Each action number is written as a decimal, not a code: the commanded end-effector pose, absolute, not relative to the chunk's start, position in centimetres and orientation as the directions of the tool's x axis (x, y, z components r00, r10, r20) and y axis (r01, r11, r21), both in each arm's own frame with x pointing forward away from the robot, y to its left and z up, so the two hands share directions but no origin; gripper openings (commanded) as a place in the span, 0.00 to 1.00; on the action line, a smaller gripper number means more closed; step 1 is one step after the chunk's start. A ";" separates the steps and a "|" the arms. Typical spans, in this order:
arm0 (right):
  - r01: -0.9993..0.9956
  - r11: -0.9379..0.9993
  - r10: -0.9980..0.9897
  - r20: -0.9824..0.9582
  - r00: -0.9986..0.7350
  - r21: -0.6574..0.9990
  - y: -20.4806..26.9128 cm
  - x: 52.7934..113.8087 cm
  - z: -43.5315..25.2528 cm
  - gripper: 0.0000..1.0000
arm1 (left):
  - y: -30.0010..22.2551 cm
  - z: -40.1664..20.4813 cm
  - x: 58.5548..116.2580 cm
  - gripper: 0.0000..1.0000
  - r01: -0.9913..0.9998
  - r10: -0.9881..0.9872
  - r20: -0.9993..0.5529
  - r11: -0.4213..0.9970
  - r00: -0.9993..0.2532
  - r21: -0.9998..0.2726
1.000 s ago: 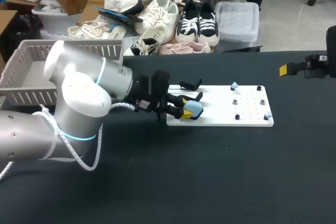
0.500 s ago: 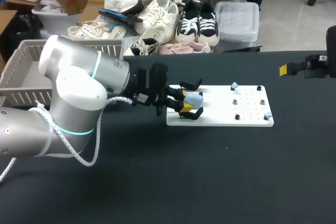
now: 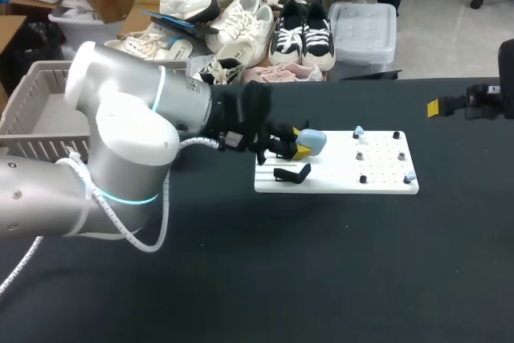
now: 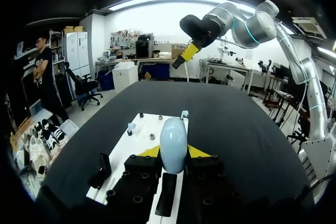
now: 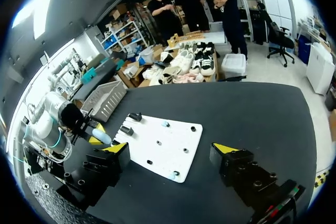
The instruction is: Pick up each earbud case from the left stands, insert the matching earbuds, close the lid, and place the case in the box.
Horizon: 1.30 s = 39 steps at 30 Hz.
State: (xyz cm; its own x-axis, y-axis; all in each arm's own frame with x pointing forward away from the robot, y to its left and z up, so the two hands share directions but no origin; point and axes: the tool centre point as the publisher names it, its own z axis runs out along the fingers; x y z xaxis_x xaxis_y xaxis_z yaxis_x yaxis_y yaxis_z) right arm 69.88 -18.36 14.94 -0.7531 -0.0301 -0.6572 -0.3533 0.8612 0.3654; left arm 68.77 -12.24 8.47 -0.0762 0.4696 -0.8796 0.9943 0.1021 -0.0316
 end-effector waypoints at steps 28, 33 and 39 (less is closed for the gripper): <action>-0.596 0.723 -0.252 -0.670 -0.698 0.349 -13.5 65.2 14.9 1.00 | -21.2 12.2 67.7 0.00 0.993 0.471 -0.882 0.112 -0.025 0.032; -0.608 0.710 -0.257 -0.672 -0.694 0.356 -12.9 64.8 14.8 1.00 | -21.8 11.8 67.8 0.00 0.994 0.471 -0.882 0.109 -0.025 0.030; -0.619 0.694 -0.259 -0.675 -0.691 0.368 -12.5 64.8 14.2 1.00 | -22.6 12.4 67.4 0.00 0.995 0.460 -0.888 0.094 -0.013 0.035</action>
State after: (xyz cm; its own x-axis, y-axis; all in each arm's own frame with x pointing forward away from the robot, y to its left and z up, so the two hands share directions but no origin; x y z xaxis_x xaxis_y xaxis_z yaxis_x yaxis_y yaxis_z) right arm 64.38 -12.47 14.67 -0.6946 -0.2616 -0.6701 -0.6000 0.7247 0.3390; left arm 67.24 -22.24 12.38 -0.0143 0.4592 -0.8882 0.9950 0.0940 0.0325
